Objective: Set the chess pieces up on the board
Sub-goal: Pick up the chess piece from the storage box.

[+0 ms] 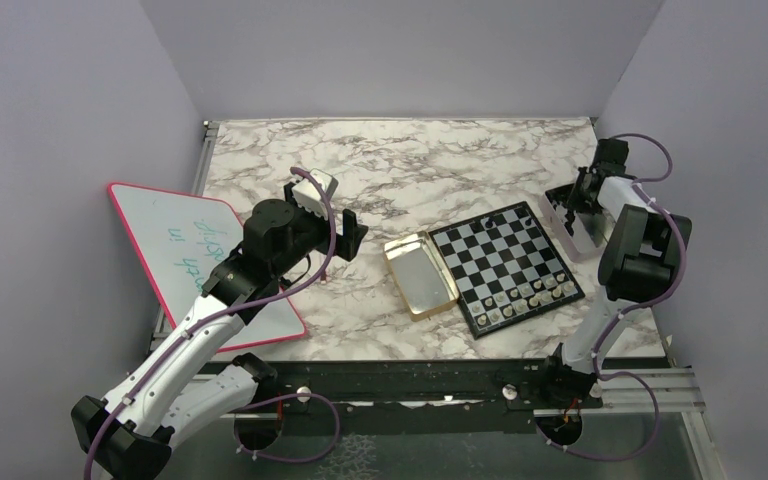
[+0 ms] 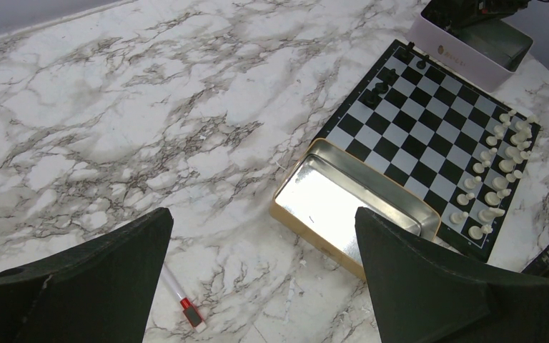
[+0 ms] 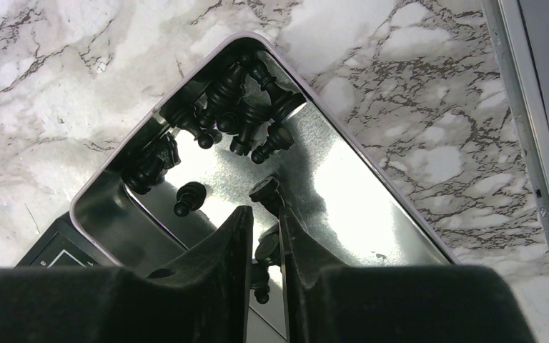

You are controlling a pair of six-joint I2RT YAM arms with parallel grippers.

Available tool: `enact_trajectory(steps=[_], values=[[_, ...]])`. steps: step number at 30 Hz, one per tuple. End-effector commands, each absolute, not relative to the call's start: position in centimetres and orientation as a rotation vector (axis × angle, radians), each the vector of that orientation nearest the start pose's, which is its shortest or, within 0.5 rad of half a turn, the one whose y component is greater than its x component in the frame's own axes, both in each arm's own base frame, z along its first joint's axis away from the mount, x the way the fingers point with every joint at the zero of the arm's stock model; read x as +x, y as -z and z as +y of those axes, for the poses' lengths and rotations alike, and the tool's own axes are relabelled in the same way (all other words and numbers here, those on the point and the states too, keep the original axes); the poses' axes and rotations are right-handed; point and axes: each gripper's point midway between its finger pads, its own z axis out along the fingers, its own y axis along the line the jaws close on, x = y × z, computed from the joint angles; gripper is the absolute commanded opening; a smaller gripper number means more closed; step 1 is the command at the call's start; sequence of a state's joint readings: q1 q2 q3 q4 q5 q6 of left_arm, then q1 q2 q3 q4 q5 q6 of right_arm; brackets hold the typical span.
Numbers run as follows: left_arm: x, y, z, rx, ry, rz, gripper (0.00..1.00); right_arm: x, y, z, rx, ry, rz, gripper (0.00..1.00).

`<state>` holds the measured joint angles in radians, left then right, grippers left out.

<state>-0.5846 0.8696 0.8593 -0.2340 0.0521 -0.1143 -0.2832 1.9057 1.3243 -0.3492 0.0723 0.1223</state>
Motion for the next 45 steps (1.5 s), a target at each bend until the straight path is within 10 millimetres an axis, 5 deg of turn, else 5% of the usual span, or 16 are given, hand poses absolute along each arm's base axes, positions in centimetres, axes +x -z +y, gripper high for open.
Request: enact_trajectory(steps=[1, 14, 31, 45], values=[[26.4, -27.1, -19.3, 0.47, 0.544, 1.781, 0.99, 44.4, -7.2, -13.8, 0.504, 0.177, 2.405, 0.27], [26.4, -27.1, -19.3, 0.47, 0.541, 1.78, 0.99, 43.8, -4.9, -15.1, 0.495, 0.275, 2.481, 0.37], [26.4, -27.2, -19.2, 0.47, 0.537, 1.777, 0.99, 43.2, -1.1, -14.7, 0.493, 0.256, 2.551, 0.3], [26.4, -27.3, -19.1, 0.467, 0.535, 1.776, 0.99, 43.5, -5.6, -14.7, 0.483, 0.264, 2.472, 0.04]])
